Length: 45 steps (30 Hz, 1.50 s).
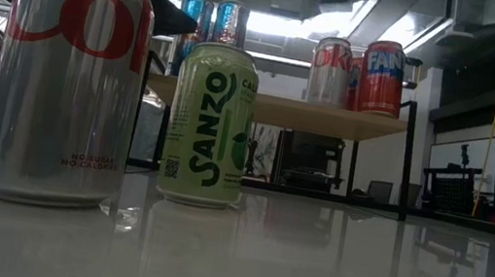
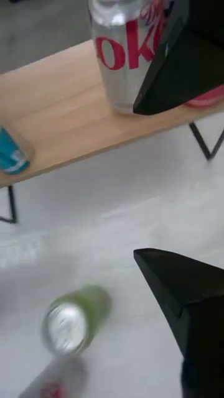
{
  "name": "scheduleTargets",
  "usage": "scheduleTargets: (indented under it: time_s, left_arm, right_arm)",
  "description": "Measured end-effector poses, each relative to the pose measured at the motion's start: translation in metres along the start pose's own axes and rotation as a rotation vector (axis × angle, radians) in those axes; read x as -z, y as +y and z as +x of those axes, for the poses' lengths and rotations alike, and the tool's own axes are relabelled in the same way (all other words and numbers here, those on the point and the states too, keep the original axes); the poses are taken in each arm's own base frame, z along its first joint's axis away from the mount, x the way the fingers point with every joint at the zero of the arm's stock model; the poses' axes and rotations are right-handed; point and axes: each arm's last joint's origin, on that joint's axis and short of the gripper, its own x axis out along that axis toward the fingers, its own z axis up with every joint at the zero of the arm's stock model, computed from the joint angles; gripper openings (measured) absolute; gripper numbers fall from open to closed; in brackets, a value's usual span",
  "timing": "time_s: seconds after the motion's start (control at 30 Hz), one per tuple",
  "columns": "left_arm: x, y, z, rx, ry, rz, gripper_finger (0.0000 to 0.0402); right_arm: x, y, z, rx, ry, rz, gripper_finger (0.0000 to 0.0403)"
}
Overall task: Sort soda cans
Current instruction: Put the top red-silver soda can on the shelf
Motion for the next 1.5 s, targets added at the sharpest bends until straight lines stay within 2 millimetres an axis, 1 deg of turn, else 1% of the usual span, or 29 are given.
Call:
scheduleTargets:
  time_s: [0.13,0.27,0.37,0.57,0.77,1.3,1.37,1.5]
  left_arm:
    - [0.000,0.000,0.000,0.000,0.000,0.000,0.0000]
    - [0.000,0.000,0.000,0.001,0.001,0.000,0.0000]
    - [0.000,0.000,0.000,0.000,0.002,0.001,0.0000]
    - [0.000,0.000,0.000,0.000,0.002,0.001,0.0000]
    - [0.000,0.000,0.000,0.000,0.004,0.001,0.0000]
    - [0.001,0.000,0.000,-0.001,0.007,0.003,0.0000]
    - [0.001,0.000,0.000,-0.001,0.007,0.003,0.0000]
    - [0.001,0.000,0.000,-0.001,0.007,0.003,0.0000]
  right_arm:
    - [0.011,0.006,0.024,0.053,0.046,-0.101,0.0358]
    - [0.022,0.001,0.047,0.162,0.106,-0.166,0.0358]
    - [0.026,-0.006,0.061,0.185,0.144,-0.156,0.0358]
    - [0.025,-0.024,0.079,0.218,0.163,-0.094,0.0358]
    - [0.021,-0.041,0.088,0.240,0.161,-0.035,0.0358]
    - [0.010,-0.080,0.102,0.297,0.117,0.104,0.0358]
    - [0.010,-0.083,0.103,0.301,0.114,0.113,0.0358]
    - [0.010,-0.082,0.103,0.297,0.112,0.111,0.0358]
